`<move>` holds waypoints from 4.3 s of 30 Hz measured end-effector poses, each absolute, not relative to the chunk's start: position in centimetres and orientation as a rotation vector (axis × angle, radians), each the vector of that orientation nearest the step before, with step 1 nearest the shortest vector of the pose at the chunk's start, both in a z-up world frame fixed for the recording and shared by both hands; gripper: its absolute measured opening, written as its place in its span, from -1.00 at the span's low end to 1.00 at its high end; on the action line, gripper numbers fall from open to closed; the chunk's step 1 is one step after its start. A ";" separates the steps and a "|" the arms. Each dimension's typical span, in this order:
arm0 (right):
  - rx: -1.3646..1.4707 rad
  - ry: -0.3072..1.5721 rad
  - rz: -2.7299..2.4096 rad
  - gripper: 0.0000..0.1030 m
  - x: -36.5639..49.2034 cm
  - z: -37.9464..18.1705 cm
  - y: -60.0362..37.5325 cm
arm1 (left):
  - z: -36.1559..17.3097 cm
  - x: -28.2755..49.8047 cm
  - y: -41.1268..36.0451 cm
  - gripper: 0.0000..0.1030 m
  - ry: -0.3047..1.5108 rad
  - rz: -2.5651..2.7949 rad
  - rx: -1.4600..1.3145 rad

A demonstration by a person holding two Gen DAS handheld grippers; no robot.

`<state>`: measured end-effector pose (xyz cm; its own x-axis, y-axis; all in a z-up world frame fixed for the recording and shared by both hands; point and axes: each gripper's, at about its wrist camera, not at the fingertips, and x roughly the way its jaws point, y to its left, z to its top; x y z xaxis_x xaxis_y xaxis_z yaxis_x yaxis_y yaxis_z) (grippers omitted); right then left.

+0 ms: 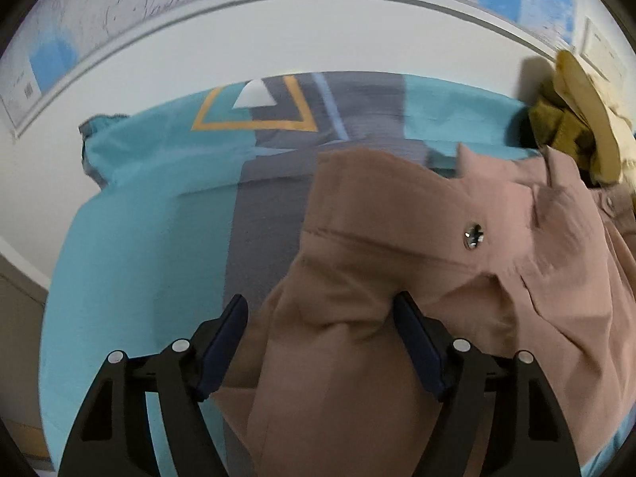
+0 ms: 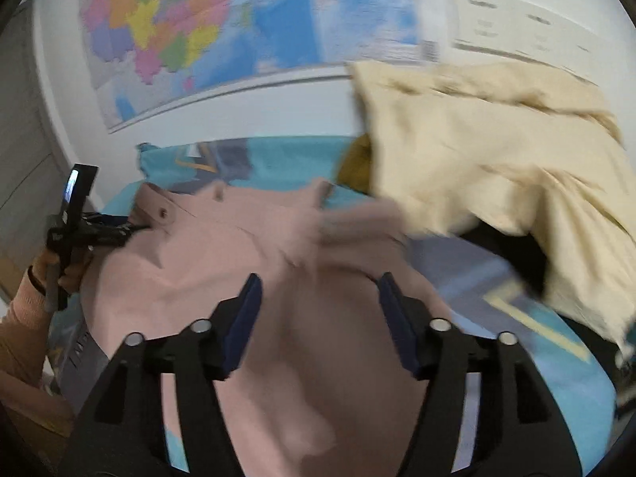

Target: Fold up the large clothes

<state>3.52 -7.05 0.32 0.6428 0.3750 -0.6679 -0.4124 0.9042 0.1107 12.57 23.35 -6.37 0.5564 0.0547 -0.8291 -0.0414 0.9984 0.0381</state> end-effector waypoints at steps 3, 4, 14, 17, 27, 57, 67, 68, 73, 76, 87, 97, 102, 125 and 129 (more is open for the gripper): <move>0.010 0.826 0.428 0.27 2.7 -1.6 -9.7 | -6.7 12.9 23.2 0.44 0.974 0.067 0.026; 0.043 0.855 0.435 0.27 2.5 -2.4 -10.6 | -6.8 13.0 23.1 0.45 0.970 0.072 0.034; 0.190 0.910 0.387 -0.77 4.1 -4.9 -13.3 | -4.5 9.6 23.9 0.48 0.859 0.124 0.026; 0.111 0.893 0.322 -0.40 3.1 -4.0 -12.8 | -3.3 6.1 25.1 0.53 0.805 0.121 -0.017; -0.224 0.652 0.790 0.47 -3.9 1.7 2.8 | -3.2 -1.9 25.7 0.58 0.796 0.082 -0.092; -0.402 0.740 1.016 -0.76 -2.5 -4.7 14.5 | -8.5 -3.6 22.2 0.74 0.864 -0.322 -0.579; 0.021 0.867 1.031 0.10 -3.7 -3.6 3.5 | -8.5 0.5 21.6 0.86 0.828 -0.442 -0.771; 0.122 0.893 1.030 0.13 -3.8 -3.7 0.8 | -8.4 0.9 21.2 0.86 0.838 -0.436 -0.756; 0.418 0.958 0.843 0.24 -4.1 -5.6 -8.6 | -8.4 2.9 19.8 0.65 0.875 -0.404 -0.706; 0.547 0.961 0.679 0.39 -4.5 -7.1 -13.0 | -8.6 3.7 19.8 0.42 0.876 -0.366 -0.703; 0.533 0.894 0.491 0.58 -0.4 -8.3 -11.7 | -8.4 4.5 19.4 0.22 0.891 -0.288 -0.624; 0.589 0.855 0.579 0.50 4.2 -9.1 -8.2 | -7.9 6.0 17.5 0.68 0.892 -0.280 -0.507; 0.582 0.927 0.608 -0.55 5.5 -10.1 -7.9 | -7.9 6.5 16.5 -0.01 0.878 -0.169 -0.375; 0.335 0.579 1.012 -0.75 14.2 8.7 10.6 | 10.1 11.0 31.7 -0.78 0.513 0.070 -0.235; 0.326 0.585 1.105 -0.75 16.8 7.2 17.5 | 10.5 11.2 37.8 -0.76 0.443 0.184 -0.213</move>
